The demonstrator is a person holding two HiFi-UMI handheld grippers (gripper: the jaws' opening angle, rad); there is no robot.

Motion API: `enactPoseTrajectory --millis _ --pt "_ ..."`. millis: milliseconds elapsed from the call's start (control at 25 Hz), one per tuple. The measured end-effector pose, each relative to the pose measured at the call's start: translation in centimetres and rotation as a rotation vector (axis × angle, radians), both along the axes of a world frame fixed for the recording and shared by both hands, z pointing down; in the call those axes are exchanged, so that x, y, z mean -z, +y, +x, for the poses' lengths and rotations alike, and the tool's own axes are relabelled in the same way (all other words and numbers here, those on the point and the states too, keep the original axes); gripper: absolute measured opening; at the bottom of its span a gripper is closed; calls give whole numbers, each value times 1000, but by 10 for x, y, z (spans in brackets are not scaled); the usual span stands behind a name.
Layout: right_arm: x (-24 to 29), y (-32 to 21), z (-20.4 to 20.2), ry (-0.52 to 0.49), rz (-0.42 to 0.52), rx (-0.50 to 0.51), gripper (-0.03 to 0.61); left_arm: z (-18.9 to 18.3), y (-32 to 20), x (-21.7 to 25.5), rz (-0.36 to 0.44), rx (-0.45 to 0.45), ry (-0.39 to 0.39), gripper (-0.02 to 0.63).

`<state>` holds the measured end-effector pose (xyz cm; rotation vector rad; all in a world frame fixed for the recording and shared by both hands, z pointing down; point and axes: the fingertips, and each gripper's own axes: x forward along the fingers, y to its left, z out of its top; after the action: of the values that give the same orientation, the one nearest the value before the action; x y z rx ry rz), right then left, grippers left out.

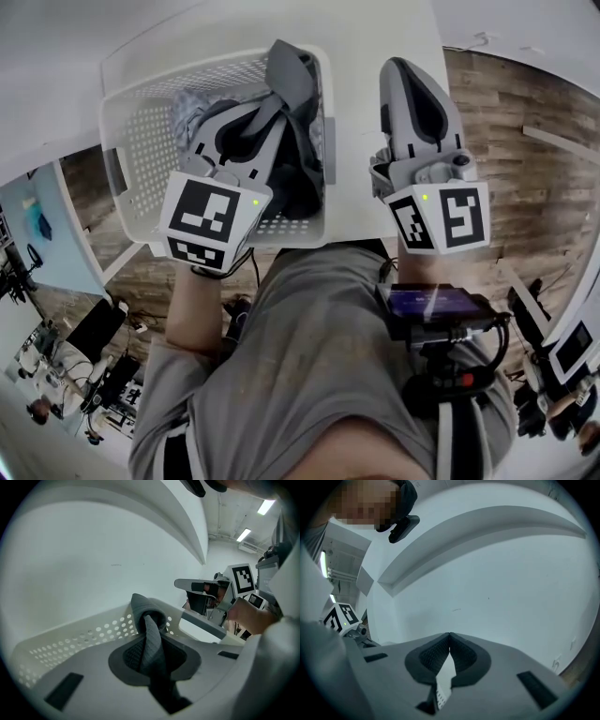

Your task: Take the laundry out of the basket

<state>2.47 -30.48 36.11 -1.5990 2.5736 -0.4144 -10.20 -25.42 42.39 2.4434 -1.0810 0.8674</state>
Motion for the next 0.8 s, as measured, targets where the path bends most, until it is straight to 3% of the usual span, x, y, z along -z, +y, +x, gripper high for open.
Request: enactPoseTrajectory --millis 480,800 --pt "31 20 2 16 69 25 8 -8 15 30 59 84 91 44" --pt "63 45 -8 21 136 67 8 -26 30 72 169 177 138 43"
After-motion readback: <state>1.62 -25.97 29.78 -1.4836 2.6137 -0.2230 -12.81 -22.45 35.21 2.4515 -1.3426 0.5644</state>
